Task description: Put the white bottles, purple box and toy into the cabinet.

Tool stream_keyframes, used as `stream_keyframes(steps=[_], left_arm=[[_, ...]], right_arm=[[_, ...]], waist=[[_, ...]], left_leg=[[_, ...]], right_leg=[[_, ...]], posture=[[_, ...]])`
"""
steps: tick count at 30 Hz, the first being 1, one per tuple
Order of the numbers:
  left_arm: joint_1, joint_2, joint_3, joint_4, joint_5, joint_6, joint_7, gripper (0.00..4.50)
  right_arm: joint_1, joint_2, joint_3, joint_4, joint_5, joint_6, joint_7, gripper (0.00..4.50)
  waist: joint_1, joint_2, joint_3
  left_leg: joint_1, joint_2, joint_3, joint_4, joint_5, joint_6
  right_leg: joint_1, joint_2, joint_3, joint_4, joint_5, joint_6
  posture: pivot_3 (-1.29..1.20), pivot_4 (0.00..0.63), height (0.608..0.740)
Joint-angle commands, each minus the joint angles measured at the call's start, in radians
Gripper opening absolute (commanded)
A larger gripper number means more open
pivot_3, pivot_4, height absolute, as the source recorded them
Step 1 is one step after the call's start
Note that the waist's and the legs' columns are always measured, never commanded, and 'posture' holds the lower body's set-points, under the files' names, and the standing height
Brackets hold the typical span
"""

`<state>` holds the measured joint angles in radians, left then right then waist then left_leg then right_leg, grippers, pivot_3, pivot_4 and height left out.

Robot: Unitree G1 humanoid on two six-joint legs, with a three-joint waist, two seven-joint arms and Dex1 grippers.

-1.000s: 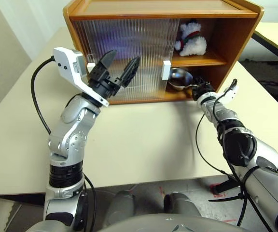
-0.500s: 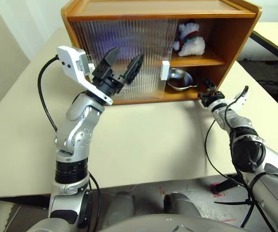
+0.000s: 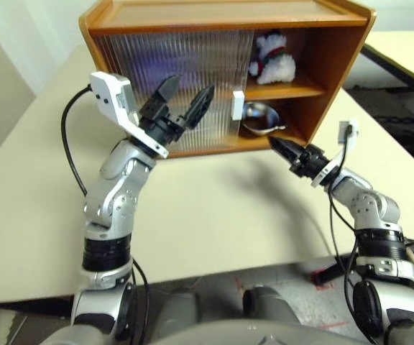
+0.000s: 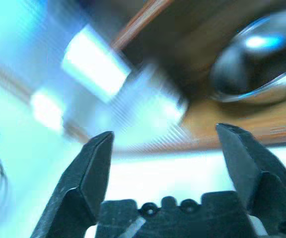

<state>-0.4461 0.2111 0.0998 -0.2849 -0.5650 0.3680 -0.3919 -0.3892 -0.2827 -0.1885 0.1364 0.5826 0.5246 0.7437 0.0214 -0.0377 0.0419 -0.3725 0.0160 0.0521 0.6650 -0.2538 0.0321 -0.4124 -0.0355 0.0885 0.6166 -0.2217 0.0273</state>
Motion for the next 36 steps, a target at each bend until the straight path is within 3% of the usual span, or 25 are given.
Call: stream_keyframes(steps=[1, 7, 13, 22, 25, 35, 36], left_arm=[[0.023, -0.001, 0.000, 0.016, 0.018, -0.008, 0.007, 4.50], [0.039, 0.000, 0.017, 0.020, 0.032, -0.021, 0.026, 4.50], [0.040, 0.005, 0.032, 0.016, 0.037, -0.027, 0.043, 4.50], [0.078, 0.012, 0.042, -0.046, 0.038, -0.014, 0.072, 4.50], [0.085, 0.013, 0.041, -0.058, 0.037, -0.012, 0.081, 4.50], [0.089, 0.013, 0.036, -0.071, 0.033, -0.008, 0.087, 4.50], [0.088, 0.013, 0.036, -0.070, 0.032, -0.008, 0.086, 4.50]], right_arm=[[0.033, -0.013, 0.087, -0.126, -0.097, -0.123, 0.011, 4.48], [0.034, 0.011, 0.228, -0.227, -0.256, -0.300, -0.033, 4.48], [-0.092, 0.115, 0.329, -0.136, -0.429, -0.390, -0.190, 4.48], [-0.172, 0.216, 0.341, 0.001, -0.445, -0.447, -0.240, 4.48], [-0.172, 0.232, 0.335, 0.011, -0.440, -0.437, -0.249, 3.87], [-0.201, 0.291, 0.290, 0.156, -0.516, -0.518, -0.458, 0.02], [-0.204, 0.292, 0.288, 0.168, -0.533, -0.532, -0.486, 0.02]], waist=[[-0.005, 0.000, 0.000], [-0.003, -0.001, 0.001], [-0.001, -0.002, 0.000], [0.040, -0.003, 0.000], [0.054, -0.003, 0.000], [0.079, -0.004, -0.001], [0.080, -0.004, -0.001]], left_leg=[[0.000, 0.000, 0.000, 0.000, 0.000, 0.000], [0.002, -0.001, 0.000, 0.000, 0.001, 0.003], [0.001, 0.000, 0.000, 0.000, 0.001, 0.002], [0.000, 0.000, -0.001, -0.001, 0.001, 0.002], [0.000, 0.000, -0.001, -0.001, 0.001, 0.001], [0.000, 0.000, 0.000, -0.001, -0.002, -0.003], [-0.001, 0.000, 0.000, -0.001, -0.002, -0.003]], right_leg=[[0.000, 0.000, 0.000, 0.000, 0.000, 0.000], [0.000, 0.001, -0.001, 0.002, -0.001, -0.002], [0.000, 0.001, 0.000, 0.002, -0.001, -0.002], [-0.001, -0.002, -0.001, 0.002, 0.000, -0.006], [-0.002, -0.002, -0.001, 0.002, 0.000, -0.006], [-0.003, -0.001, -0.002, 0.003, -0.001, -0.006], [-0.004, -0.001, -0.002, 0.004, -0.001, -0.006]], posture=[[0.15, 0.000, 0.740], [0.16, 0.000, 0.740], [0.19, 0.000, 0.740], [0.25, 0.000, 0.740], [0.26, 0.000, 0.740], [0.26, 0.000, 0.740], [0.26, 0.000, 0.740]])
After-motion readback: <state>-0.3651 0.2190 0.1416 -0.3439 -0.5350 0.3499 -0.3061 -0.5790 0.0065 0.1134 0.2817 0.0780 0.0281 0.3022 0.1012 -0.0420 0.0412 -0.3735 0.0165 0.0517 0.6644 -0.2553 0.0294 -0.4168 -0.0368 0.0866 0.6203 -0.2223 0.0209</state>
